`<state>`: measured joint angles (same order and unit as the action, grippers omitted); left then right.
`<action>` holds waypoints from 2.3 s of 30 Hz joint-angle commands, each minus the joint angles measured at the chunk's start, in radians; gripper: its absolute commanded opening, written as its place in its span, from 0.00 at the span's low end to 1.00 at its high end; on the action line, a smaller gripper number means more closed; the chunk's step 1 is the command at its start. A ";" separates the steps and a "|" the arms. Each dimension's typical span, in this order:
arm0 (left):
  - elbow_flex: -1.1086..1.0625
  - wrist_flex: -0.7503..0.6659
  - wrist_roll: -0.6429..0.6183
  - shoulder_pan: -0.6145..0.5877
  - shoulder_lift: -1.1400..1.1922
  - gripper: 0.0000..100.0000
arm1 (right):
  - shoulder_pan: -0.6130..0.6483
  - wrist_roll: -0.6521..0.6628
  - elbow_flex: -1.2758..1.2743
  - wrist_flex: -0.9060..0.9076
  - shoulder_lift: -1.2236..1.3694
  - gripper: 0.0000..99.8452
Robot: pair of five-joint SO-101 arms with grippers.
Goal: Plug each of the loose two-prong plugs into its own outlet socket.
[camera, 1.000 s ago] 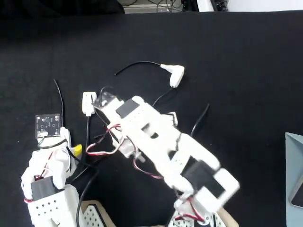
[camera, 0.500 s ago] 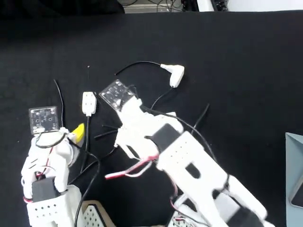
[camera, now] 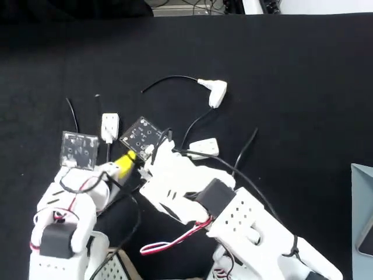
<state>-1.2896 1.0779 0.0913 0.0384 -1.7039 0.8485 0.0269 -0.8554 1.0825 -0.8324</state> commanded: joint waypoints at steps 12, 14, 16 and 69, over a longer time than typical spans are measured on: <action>0.148 0.132 -0.005 0.076 -0.008 0.30 | -0.178 -0.011 0.004 0.008 0.005 0.01; 0.148 0.130 -0.006 -0.007 -0.008 0.30 | -0.252 -0.028 0.004 0.014 0.004 0.01; 0.148 0.130 -0.006 -0.087 -0.008 0.30 | -0.330 -0.066 0.005 0.011 0.004 0.01; -0.140 -0.014 -0.048 -0.245 -0.008 0.30 | -0.718 -0.035 -0.463 -0.663 0.013 0.01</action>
<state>-1.4369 1.0825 0.0453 -0.1995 -1.7070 0.1412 -0.0192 -1.3218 0.4411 -0.8263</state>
